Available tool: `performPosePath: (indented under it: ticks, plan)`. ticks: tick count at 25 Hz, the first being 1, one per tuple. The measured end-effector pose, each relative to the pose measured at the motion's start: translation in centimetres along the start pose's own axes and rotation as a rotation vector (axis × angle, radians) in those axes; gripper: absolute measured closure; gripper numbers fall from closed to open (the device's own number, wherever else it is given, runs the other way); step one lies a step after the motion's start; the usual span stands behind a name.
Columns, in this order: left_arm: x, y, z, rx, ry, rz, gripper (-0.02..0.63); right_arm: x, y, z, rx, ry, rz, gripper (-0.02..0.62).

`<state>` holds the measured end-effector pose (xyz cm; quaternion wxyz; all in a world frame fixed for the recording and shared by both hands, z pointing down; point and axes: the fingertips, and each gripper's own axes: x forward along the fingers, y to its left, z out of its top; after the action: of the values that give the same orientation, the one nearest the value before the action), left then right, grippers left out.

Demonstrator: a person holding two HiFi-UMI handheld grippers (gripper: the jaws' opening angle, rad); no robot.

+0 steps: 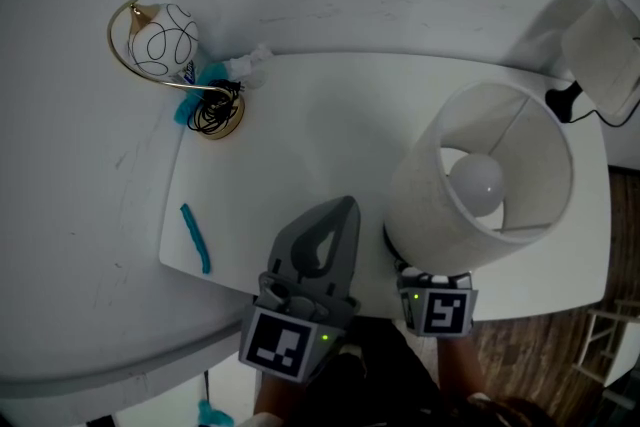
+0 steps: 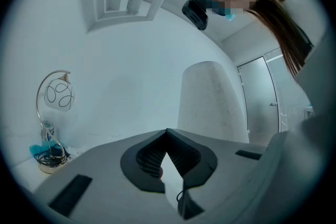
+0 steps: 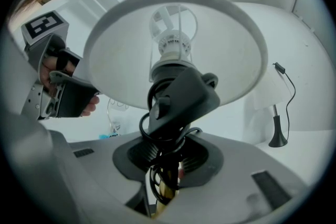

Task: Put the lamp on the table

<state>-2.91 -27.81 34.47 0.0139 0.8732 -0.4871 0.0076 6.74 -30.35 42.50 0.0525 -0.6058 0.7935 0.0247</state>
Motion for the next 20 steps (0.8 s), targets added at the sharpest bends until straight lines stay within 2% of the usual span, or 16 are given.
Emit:
performPosePath:
  ticks: [20]
  plan:
    - [0.10, -0.47, -0.46, -0.008, 0.005, -0.018, 0.607, -0.29, 0.98, -0.24, -0.025, -0.010, 0.015, 0.489]
